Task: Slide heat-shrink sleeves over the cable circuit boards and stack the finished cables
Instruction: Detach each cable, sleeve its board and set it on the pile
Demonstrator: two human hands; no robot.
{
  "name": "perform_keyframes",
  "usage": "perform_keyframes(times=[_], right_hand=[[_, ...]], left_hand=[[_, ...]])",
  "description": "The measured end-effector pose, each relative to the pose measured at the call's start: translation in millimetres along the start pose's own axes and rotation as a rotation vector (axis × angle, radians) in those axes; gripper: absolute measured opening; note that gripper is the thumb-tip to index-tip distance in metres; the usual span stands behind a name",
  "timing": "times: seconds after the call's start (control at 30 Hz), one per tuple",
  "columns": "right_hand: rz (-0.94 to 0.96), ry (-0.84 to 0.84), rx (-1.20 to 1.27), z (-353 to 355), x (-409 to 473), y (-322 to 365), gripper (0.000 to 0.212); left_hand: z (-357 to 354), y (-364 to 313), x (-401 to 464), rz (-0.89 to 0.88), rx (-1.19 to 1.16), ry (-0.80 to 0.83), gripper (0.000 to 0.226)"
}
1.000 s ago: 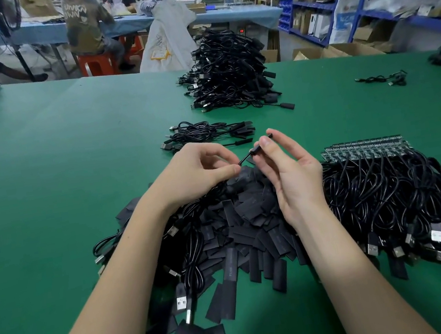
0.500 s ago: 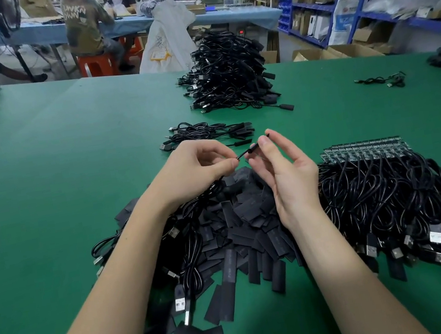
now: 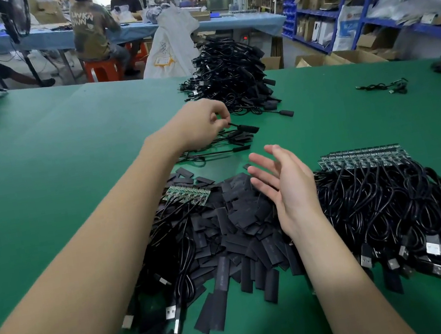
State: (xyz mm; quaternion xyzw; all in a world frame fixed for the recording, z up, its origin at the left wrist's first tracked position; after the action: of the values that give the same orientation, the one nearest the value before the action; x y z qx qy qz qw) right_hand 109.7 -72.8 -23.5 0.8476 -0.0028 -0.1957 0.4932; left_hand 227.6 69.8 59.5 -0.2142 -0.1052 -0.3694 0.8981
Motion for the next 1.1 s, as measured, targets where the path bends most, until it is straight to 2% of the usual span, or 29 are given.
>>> perform_keyframes(times=[0.27, 0.37, 0.47, 0.6, 0.7, 0.77, 0.83, 0.93, 1.0, 1.1], right_hand=[[-0.014, 0.026, -0.033, 0, 2, -2, 0.017], [-0.021, 0.034, -0.044, -1, 1, -2, 0.017], [-0.029, 0.031, -0.051, -2, -1, -1, 0.016], [-0.045, 0.030, -0.065, -3, -2, -1, 0.015], [-0.026, 0.038, -0.133, -3, 0, -2, 0.013], [0.071, 0.012, -0.357, -4, 1, -3, 0.013], [0.265, -0.029, -0.790, -12, 2, -4, 0.013], [0.450, -0.035, -1.402, -34, -2, -23, 0.032], [0.473, -0.040, -1.573, -45, -5, -37, 0.041], [0.503, -0.055, -1.588, -50, -8, -47, 0.041]], left_hand=[[-26, 48, 56, -0.031, 0.213, 0.164, 0.023], [-44, 59, 50, 0.028, 0.267, 0.209, 0.037], [-49, 55, 31, 0.058, 0.159, 0.120, 0.038], [-42, 34, -18, 0.058, -0.028, -0.059, 0.020], [-38, 20, -63, 0.122, -0.125, -0.176, 0.014], [-39, 12, -86, 0.143, -0.158, -0.219, 0.011], [-41, 10, -96, 0.161, -0.168, -0.219, 0.010], [-39, 15, -100, 0.194, -0.117, -0.205, 0.014], [-39, 21, -102, 0.210, -0.062, -0.179, 0.022], [-42, 25, -106, 0.231, 0.037, -0.110, 0.040]])
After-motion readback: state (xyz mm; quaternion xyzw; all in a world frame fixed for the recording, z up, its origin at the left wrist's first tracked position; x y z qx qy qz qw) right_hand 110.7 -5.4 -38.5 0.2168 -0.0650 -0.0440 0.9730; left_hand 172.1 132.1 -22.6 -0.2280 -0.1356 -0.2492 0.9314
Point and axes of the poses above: each hand's wrist, its own x-axis towards the middle knuckle, its own z-axis out of the back of the hand, y = z × x, the point moved 5 cm from there along x, towards the middle knuckle, and after that the axes turned 14 degrees about -z, right-handed, at the moved point
